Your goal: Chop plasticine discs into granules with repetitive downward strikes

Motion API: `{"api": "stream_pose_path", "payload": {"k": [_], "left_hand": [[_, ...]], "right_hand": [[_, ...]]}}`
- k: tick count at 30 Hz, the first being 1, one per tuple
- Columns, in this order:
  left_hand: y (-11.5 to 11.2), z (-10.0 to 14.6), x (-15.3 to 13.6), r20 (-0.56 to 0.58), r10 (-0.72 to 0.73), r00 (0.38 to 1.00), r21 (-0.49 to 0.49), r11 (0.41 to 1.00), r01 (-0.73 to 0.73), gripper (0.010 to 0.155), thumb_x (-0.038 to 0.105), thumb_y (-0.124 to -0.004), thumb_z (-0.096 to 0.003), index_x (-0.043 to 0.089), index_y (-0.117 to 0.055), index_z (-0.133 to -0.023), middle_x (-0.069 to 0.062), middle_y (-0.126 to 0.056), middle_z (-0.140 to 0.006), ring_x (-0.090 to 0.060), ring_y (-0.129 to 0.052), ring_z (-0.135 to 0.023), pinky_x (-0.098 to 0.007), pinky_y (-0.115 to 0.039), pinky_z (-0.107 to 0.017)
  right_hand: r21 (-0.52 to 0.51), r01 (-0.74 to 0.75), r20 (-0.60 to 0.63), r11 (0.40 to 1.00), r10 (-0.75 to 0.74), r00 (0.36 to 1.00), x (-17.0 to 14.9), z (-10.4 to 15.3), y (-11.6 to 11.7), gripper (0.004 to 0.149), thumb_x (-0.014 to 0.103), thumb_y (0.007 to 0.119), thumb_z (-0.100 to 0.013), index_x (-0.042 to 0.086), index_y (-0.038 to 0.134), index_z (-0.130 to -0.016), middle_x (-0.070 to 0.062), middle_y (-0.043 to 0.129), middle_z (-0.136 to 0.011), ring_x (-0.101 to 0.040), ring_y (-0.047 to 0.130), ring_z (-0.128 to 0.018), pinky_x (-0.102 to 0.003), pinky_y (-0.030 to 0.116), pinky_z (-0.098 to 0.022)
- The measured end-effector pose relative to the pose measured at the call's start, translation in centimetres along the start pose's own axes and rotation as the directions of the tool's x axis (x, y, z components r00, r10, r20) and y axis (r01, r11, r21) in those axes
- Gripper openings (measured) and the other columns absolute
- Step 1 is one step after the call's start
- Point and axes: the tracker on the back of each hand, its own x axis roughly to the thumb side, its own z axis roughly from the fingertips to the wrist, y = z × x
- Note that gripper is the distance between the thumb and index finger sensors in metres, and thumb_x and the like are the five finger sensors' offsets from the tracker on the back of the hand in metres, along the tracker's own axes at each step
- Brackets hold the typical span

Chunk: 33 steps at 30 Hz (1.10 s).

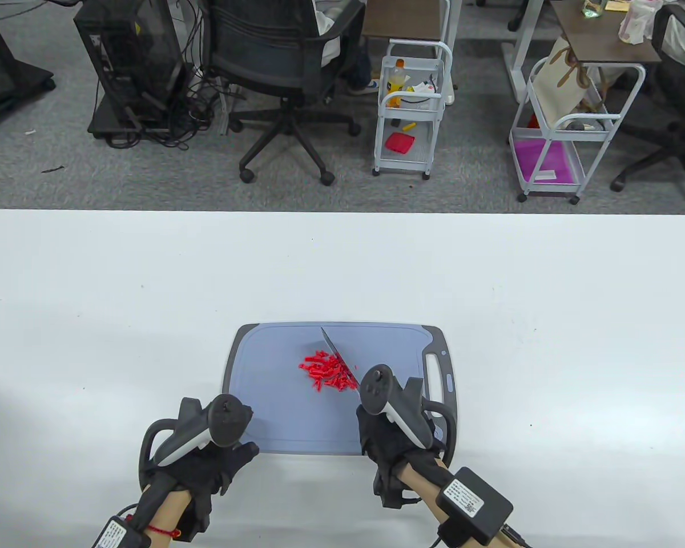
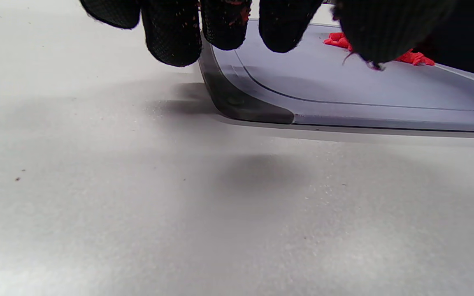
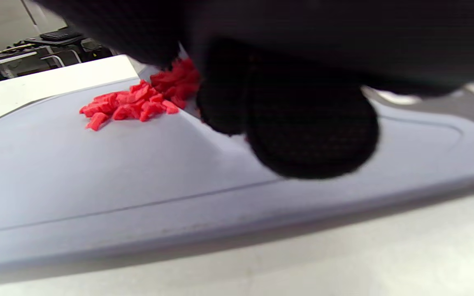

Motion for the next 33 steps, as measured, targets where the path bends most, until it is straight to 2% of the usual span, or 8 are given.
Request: {"api": "stream_pose_path", "payload": {"k": [5, 10, 13, 17, 21, 26, 29, 33], "left_hand": [[0.1, 0.1, 0.1, 0.004, 0.002, 1.0, 0.008, 1.0, -0.002, 0.076, 0.061, -0.064, -0.0441, 0.031, -0.055, -0.113, -0.012, -0.05, -0.126, -0.044, -0.067, -0.108, -0.065, -0.052, -0.075], [0.1, 0.1, 0.1, 0.002, 0.0, 1.0, 0.005, 1.0, 0.0, 0.076, 0.061, -0.064, -0.0441, 0.031, -0.055, -0.113, -0.012, -0.05, -0.126, -0.044, -0.067, -0.108, -0.065, -0.052, -0.075], [0.1, 0.1, 0.1, 0.002, 0.0, 1.0, 0.003, 1.0, 0.0, 0.075, 0.061, -0.064, -0.044, 0.031, -0.055, -0.113, -0.012, -0.05, -0.126, -0.044, -0.067, -0.108, -0.065, -0.052, -0.075], [0.0, 0.0, 0.1, 0.0, 0.002, 1.0, -0.007, 1.0, -0.002, 0.075, 0.061, -0.064, -0.0441, 0.031, -0.055, -0.113, -0.012, -0.05, -0.126, -0.044, -0.067, -0.108, -0.065, -0.052, -0.075], [0.2, 0.1, 0.0, -0.001, 0.008, 1.0, 0.002, 1.0, -0.008, 0.075, 0.061, -0.064, -0.0441, 0.031, -0.055, -0.113, -0.012, -0.05, -0.126, -0.044, -0.067, -0.108, -0.065, -0.052, -0.075], [0.1, 0.1, 0.1, -0.001, 0.001, 1.0, -0.004, 1.0, -0.001, 0.076, 0.061, -0.064, -0.0441, 0.031, -0.055, -0.113, -0.012, -0.05, -0.126, -0.044, -0.067, -0.108, -0.065, -0.052, -0.075], [0.1, 0.1, 0.1, 0.001, 0.004, 1.0, 0.0, 1.0, -0.004, 0.075, 0.061, -0.064, -0.0441, 0.031, -0.055, -0.112, -0.012, -0.05, -0.126, -0.044, -0.067, -0.108, -0.065, -0.052, -0.075], [0.1, 0.0, 0.1, -0.003, 0.007, 1.0, -0.005, 1.0, -0.007, 0.075, 0.061, -0.064, -0.0441, 0.031, -0.055, -0.112, -0.012, -0.05, -0.126, -0.044, -0.067, -0.108, -0.065, -0.052, -0.075]], "right_hand": [[-0.135, -0.032, 0.061, 0.99, 0.041, 0.997, 0.9, 0.8, -1.1, 0.047, 0.046, 0.08, -0.048, 0.023, 0.092, -0.087, -0.006, 0.101, -0.068, -0.026, 0.113, -0.027, -0.047, 0.09, -0.026], [-0.079, -0.05, 0.062, 0.996, 0.055, 0.997, 1.0, 0.5, -0.2, 0.047, 0.046, 0.08, -0.048, 0.023, 0.093, -0.087, -0.005, 0.101, -0.068, -0.026, 0.113, -0.027, -0.047, 0.09, -0.026], [0.005, -0.078, 0.038, 0.997, 0.077, 0.996, 0.8, -0.3, 1.0, 0.046, 0.045, 0.076, -0.05, 0.021, 0.091, -0.087, -0.008, 0.098, -0.064, -0.024, 0.112, -0.023, -0.047, 0.09, -0.026], [0.062, -0.015, 0.021, 0.998, 0.014, 1.0, 0.6, -0.8, -0.2, 0.047, 0.046, 0.074, -0.051, 0.021, 0.09, -0.087, -0.008, 0.099, -0.061, -0.023, 0.11, -0.022, -0.047, 0.089, -0.026], [0.03, 0.08, 0.038, 0.996, -0.081, 0.996, 0.1, -0.3, -1.5, 0.047, 0.046, 0.075, -0.05, 0.021, 0.091, -0.087, -0.007, 0.099, -0.062, -0.023, 0.11, -0.022, -0.046, 0.089, -0.025], [0.05, 0.057, 0.021, 0.997, -0.058, 0.998, -0.2, -0.4, -1.6, 0.047, 0.047, 0.076, -0.05, 0.022, 0.092, -0.086, -0.007, 0.1, -0.062, -0.024, 0.111, -0.022, -0.046, 0.089, -0.025], [0.078, 0.013, 0.01, 0.997, -0.014, 1.0, -0.2, -0.8, -0.5, 0.046, 0.047, 0.076, -0.05, 0.022, 0.092, -0.086, -0.007, 0.1, -0.061, -0.024, 0.11, -0.022, -0.046, 0.089, -0.025], [0.173, -0.017, -0.026, 0.985, 0.022, 0.999, 0.2, -2.3, 0.5, 0.046, 0.047, 0.07, -0.052, 0.02, 0.084, -0.086, -0.001, 0.097, -0.053, -0.022, 0.108, -0.017, -0.047, 0.088, -0.024]]}}
